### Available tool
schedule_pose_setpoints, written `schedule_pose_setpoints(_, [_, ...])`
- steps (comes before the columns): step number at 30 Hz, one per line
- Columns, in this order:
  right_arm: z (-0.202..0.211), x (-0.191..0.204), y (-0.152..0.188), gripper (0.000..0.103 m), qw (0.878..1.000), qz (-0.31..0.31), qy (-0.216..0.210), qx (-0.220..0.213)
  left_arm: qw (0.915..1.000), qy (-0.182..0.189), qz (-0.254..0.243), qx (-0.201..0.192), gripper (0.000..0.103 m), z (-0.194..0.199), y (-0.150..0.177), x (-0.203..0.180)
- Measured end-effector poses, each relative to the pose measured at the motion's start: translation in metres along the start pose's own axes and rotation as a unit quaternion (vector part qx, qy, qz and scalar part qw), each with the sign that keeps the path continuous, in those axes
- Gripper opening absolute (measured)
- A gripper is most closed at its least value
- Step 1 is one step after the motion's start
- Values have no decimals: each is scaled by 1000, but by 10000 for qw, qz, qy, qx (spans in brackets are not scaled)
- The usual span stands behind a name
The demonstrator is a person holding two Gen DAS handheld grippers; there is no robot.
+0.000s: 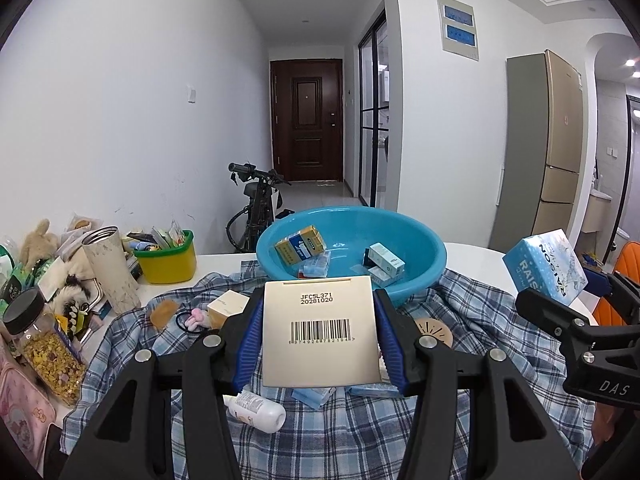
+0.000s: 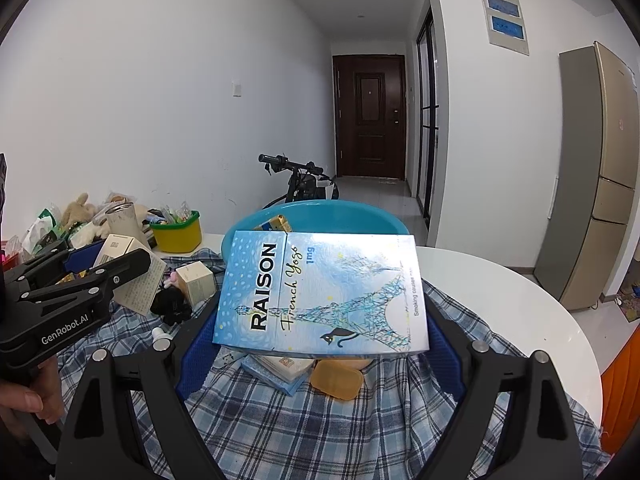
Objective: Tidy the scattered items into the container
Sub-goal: 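Lift the RAISON box with right tool while left tool lifts the barcode box, then carry both held boxes over the turquoise basin with both tools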
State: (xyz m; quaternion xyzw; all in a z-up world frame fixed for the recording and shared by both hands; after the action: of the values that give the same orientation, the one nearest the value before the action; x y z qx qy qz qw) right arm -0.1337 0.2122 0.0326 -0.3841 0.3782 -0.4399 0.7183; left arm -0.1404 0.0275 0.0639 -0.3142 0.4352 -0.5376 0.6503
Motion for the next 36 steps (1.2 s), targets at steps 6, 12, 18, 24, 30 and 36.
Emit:
schedule_pose_setpoints(6, [0,-1,-11,88,10000,58,-21,-58,10000,28,-74,-55,54,1,-9,-3])
schedule_pose_setpoints(12, [-7,-8,-22,88,9999,25,-27,-101,9999,49,-54,-88,54,-7,-22,-6])
schedule_pose_setpoints(18, [-19,-20,-35,88,9998,21,93,-165,9999,65,-54,-138,54,-22,-40,-11])
schedule_pose_setpoints(24, [-39,-31,-53,88,9996,-26,141,-224,9998,54,-54,-176,54,-45,-61,-16])
schedule_pose_setpoints(30, [-64,-39,-73,88,9993,-3,233,-298,9997,64,22,-239,54,-75,-83,-17])
schedule_pose_setpoints(36, [-91,-53,-90,88,9988,-33,337,-355,9995,60,3,-319,54,-109,-107,-17])
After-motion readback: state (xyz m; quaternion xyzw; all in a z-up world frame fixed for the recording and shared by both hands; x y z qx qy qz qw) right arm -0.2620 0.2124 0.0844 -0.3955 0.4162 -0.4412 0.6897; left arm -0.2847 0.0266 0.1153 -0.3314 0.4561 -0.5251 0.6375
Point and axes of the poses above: each gripper's, at about its wrist camera, not at the fingertips, and z roughly against the way its jaws point, x to its left, y to its underside, the point moved 10 cm from there along -z, roughly the way its jaws point, and after that the axes turned 15 degrees about z, right-handed, at the moved point
